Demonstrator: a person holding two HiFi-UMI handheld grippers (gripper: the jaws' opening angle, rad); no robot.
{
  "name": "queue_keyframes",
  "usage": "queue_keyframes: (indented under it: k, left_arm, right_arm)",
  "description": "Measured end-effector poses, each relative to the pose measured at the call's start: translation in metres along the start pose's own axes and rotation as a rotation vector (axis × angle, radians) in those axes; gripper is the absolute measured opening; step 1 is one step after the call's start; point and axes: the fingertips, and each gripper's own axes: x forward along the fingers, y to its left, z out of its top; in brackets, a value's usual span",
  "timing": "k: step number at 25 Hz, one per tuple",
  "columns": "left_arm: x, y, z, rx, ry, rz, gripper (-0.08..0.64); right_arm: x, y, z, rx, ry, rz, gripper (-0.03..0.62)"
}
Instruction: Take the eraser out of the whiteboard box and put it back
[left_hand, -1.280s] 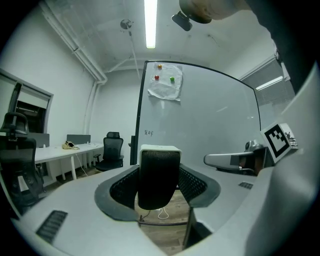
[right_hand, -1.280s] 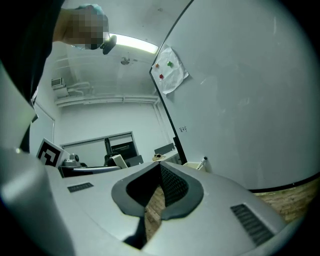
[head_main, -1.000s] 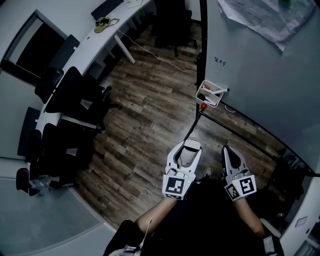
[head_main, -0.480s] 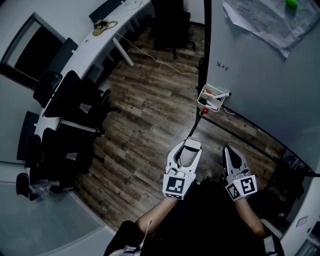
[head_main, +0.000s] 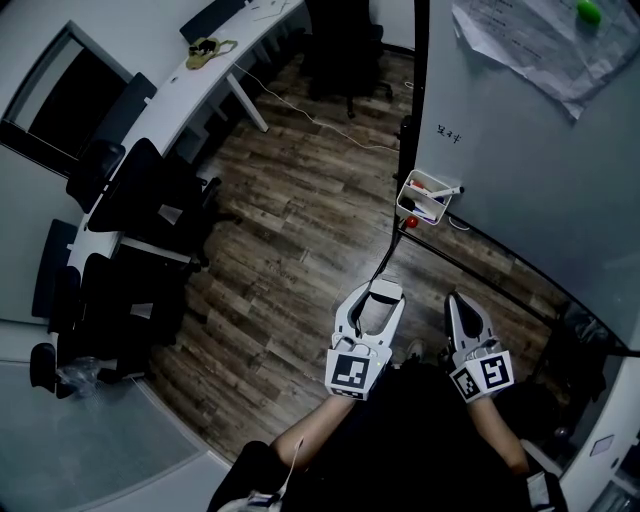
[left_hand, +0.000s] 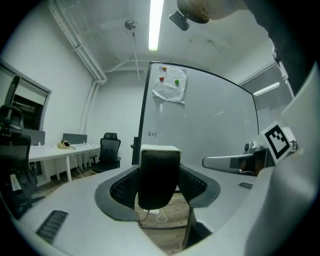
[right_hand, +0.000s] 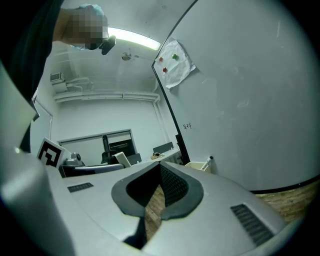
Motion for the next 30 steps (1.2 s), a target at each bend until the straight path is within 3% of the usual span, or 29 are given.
queue_keyframes:
  k: [17, 30]
  left_arm:
    - [-0.016, 0.011, 0.0, 0.003, 0.001, -0.024, 0.244]
    - [-0.018, 0.042, 0.002, 0.011, -0.003, -0.104, 0.244]
  right_arm:
    - [0.002, 0.018, -0.009, -0.008, 0.011, -0.023, 0.015]
    - [0.009, 0.039, -0.021, -0.017, 0.003, -0.122, 0.015]
